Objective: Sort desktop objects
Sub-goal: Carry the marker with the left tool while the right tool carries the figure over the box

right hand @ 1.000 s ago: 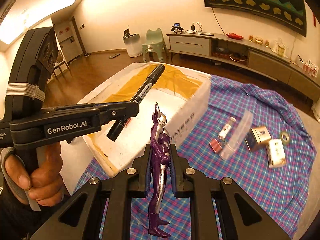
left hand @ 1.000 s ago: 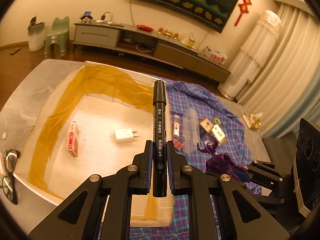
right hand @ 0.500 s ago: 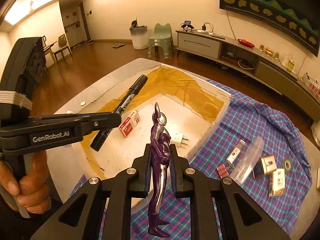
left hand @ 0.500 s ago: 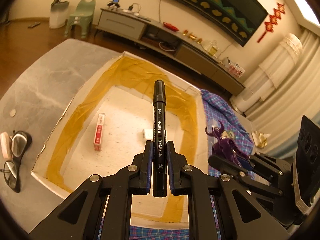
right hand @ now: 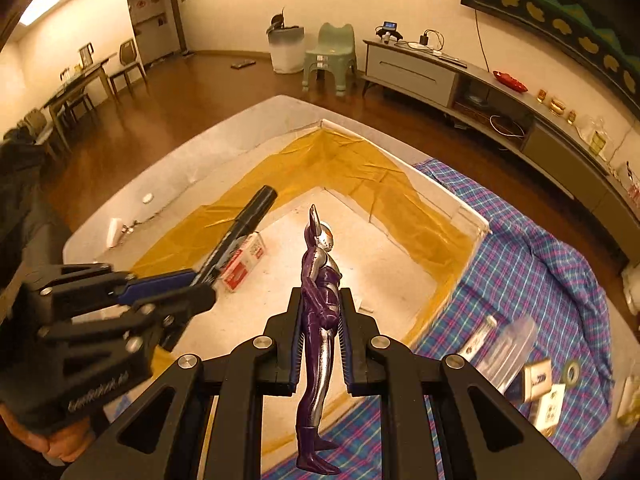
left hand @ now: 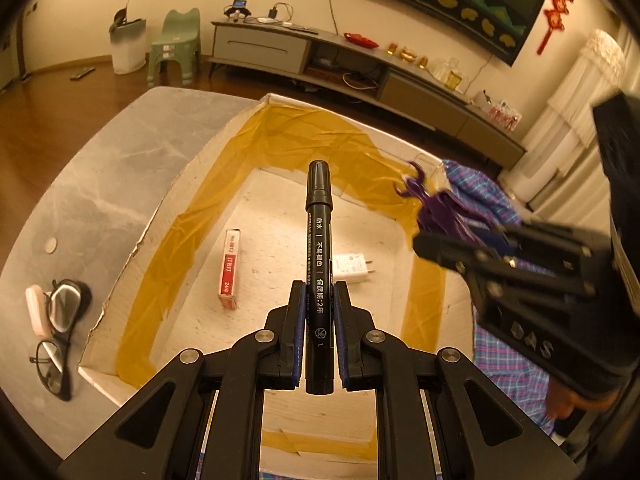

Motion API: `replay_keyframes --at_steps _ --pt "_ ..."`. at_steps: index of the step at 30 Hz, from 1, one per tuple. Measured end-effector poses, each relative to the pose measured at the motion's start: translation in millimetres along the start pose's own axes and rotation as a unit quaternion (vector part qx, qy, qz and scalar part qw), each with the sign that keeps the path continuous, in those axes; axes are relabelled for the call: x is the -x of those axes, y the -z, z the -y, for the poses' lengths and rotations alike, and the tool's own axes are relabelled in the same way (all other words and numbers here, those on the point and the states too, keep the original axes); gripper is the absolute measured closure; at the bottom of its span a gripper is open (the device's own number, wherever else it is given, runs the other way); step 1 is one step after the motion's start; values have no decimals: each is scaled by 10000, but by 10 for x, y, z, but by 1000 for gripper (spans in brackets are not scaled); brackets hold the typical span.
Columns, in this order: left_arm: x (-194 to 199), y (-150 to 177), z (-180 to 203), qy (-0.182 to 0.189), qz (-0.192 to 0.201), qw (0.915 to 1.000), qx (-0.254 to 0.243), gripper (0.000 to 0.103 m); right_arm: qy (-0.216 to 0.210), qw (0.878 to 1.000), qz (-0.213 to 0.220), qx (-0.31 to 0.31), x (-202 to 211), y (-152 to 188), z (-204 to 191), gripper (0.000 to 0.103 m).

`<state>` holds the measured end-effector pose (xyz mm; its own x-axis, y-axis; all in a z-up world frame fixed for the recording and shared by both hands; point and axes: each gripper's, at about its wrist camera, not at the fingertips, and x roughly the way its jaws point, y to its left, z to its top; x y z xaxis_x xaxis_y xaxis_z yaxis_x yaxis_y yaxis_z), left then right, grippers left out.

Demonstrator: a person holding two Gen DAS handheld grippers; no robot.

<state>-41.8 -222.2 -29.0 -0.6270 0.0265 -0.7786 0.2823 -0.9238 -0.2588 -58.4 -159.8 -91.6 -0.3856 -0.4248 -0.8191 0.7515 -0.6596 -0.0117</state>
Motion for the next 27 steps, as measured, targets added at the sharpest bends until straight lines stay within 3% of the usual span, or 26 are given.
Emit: replay_keyframes --at_steps 7,17,27 --pt "-43 4 -31 38 -141 9999 -54 89 192 9989 -311 296 -282 -208 45 86" --pt "-143 5 -89 528 -500 9970 276 90 263 9955 -726 553 -668 -469 63 86" --pt "-295 62 -150 1058 -970 9844 1012 90 259 9901 -1025 928 -927 -677 -21 86"
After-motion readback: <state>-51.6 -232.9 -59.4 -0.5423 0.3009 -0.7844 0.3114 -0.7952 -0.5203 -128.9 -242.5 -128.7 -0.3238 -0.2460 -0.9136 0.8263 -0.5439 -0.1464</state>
